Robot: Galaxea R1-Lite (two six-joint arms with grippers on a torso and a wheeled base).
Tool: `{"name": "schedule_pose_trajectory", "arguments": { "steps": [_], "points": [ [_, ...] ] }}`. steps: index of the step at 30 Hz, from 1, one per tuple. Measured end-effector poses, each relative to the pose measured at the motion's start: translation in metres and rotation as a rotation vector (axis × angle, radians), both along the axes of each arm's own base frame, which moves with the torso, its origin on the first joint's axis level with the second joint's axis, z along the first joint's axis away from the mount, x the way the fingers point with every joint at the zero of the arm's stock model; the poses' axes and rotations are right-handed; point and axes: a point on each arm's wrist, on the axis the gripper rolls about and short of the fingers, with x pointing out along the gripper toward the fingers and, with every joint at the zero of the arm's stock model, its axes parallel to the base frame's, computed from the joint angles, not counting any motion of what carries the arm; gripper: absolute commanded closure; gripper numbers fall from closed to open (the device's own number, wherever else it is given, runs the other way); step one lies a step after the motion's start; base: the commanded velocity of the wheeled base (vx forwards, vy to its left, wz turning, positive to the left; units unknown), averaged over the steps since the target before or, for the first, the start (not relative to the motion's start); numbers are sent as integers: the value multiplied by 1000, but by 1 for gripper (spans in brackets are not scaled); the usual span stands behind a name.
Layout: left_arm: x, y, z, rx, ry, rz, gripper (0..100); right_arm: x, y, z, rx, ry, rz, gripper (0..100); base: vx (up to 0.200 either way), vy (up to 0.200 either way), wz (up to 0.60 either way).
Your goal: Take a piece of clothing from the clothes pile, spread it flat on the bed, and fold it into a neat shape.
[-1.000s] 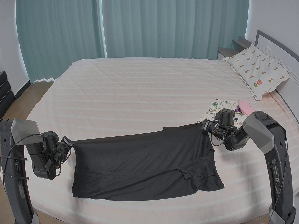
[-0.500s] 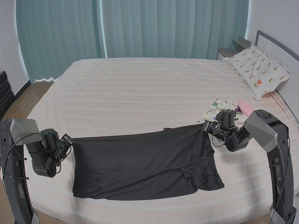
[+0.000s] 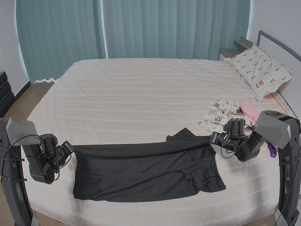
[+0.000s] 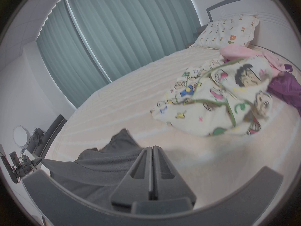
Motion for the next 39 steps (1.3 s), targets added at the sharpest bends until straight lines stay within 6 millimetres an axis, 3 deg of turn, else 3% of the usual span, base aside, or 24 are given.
{"name": "schedule_pose_trajectory", "arguments": {
  "steps": [11,12,13,19,24,31,39],
  "points": [
    [-40,-6,-16,12,164,-31,100,-41,-7,-15,-58,131,38,100,0,0,0],
    [-43,-6,-18,11,178,-33,100,-43,-7,-16,-59,137,39,0,0,0,0],
    [-45,-7,-20,11,193,-36,0,-44,-8,-17,-62,146,40,0,0,0,0],
    [-59,-13,-31,1,268,-58,0,-55,-9,-23,-70,182,43,0,0,0,0],
    [-65,-14,-32,-9,290,-58,0,-54,-11,-14,-17,144,8,0,0,0,0],
    [-77,-12,-18,-128,258,-8,0,-65,-17,3,101,147,-70,0,0,0,0],
    [-111,-17,0,-257,296,-59,0,-95,-19,9,214,205,-153,0,0,0,0]
  ]
}}
